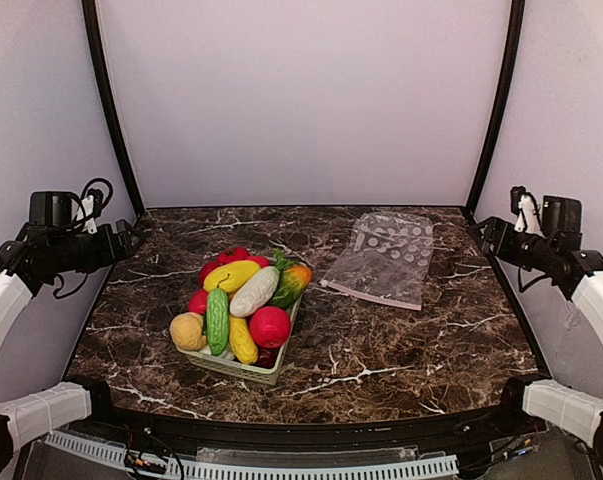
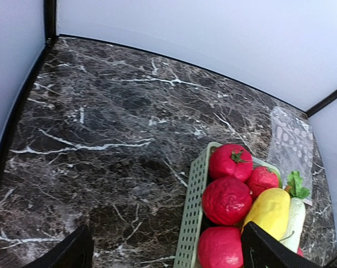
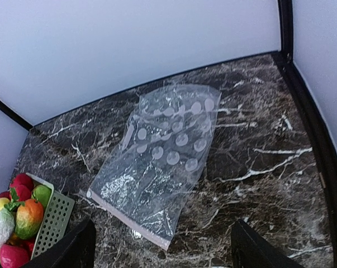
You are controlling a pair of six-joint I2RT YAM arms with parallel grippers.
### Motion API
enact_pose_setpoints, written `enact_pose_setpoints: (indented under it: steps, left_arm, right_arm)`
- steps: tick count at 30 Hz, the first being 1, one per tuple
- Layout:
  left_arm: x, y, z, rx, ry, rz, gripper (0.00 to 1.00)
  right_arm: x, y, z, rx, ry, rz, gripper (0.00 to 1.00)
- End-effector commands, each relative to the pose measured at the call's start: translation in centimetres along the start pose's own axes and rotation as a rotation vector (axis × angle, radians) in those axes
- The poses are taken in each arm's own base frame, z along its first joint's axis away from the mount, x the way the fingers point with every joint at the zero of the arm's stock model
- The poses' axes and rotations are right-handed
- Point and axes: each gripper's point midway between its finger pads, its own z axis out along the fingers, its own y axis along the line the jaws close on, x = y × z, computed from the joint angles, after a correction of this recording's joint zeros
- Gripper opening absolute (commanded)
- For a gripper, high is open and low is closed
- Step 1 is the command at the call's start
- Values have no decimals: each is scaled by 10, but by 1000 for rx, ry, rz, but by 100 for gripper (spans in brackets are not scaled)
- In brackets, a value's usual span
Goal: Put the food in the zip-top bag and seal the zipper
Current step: Pick up the zipper food storage bag from the center of the board.
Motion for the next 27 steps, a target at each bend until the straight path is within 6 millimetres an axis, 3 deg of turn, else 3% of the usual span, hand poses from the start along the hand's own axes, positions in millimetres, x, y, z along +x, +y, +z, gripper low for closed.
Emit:
enact_pose_setpoints:
  steps: [1,7,13,17,24,27]
  left_arm:
    - [8,-35,15,221,67,-27,91]
    - [-12,-53,9,310,-5,-18,91]
    - [-5,-54,9,323,2,-27,91]
    - [-3,-51,8,303,5,-17,92]
    - [4,-57,6,347,26,-8,94]
    - [5,-56,3,345,11,20,95]
  right_arm:
    - [48,17,30,-92,194,29,80]
    - [99,26,63,-115,368,73,74]
    - [141,22,94,-92,472,140,69]
    - [153,26,114,-98,517,129,64]
    - [170,5,136,4,567,117,57]
    - [175,7,142,-10,581,139,52]
